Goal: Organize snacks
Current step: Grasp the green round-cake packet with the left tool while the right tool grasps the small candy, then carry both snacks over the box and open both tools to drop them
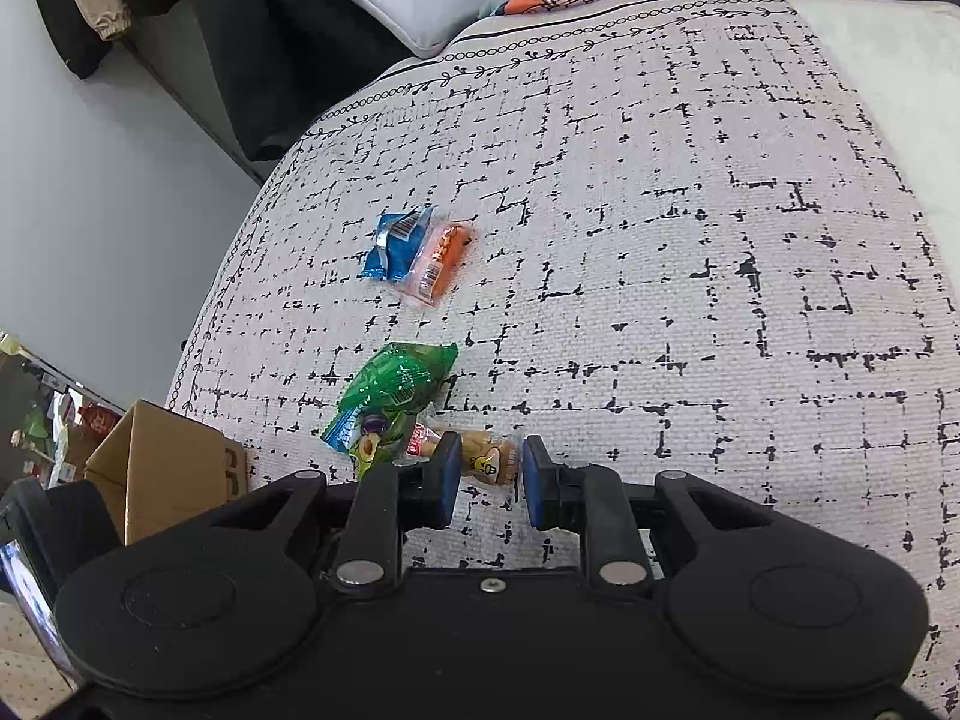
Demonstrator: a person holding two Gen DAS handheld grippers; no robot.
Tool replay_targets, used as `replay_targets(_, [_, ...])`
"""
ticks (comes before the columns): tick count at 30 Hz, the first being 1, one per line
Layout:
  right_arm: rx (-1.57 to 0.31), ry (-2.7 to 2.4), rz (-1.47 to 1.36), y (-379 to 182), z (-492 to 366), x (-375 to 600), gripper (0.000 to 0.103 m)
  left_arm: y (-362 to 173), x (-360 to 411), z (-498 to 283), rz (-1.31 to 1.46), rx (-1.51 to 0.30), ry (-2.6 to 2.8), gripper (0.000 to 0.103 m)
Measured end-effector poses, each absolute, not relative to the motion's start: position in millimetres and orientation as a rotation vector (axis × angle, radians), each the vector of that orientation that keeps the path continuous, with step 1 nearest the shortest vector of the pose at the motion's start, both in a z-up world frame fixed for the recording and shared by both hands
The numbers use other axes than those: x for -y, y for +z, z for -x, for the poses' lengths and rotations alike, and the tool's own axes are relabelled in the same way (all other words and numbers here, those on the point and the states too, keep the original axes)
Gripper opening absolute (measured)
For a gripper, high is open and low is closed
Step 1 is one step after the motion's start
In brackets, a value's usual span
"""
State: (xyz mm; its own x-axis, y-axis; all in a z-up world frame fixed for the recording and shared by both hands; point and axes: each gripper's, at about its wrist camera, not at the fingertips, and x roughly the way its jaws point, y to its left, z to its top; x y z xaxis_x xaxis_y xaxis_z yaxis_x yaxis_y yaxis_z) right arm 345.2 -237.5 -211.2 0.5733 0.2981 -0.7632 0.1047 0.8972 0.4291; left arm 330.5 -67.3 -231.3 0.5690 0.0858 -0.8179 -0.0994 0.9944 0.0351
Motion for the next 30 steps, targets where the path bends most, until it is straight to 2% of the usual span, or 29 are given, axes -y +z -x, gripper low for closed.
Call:
replay_targets(2, [-0.961,0.123,-0.462,-211,-346,237,0.022,-231,63,-330,0.040,-0.960,0.118,0.067])
replay_targets(5, [-0.964,0.126,-0.462,-212,-346,237,0.022,-228,63,-326,0.043,-0.960,0.123,0.062])
replay_targets(6, [-0.964,0.128,-0.460,-212,-346,236,0.022,-227,63,-324,0.048,-0.960,0.124,0.059])
replay_targets(7, [-0.963,0.131,-0.457,-212,-347,236,0.022,-226,62,-322,0.054,-0.959,0.128,0.049])
replay_targets(8, [-0.961,0.134,-0.455,-211,-346,235,0.022,-224,61,-320,0.065,-0.958,0.128,0.047])
replay_targets(30, [-0.875,0.229,-0.377,-169,-325,186,0.020,-134,21,-270,0.254,-0.812,0.061,0.047])
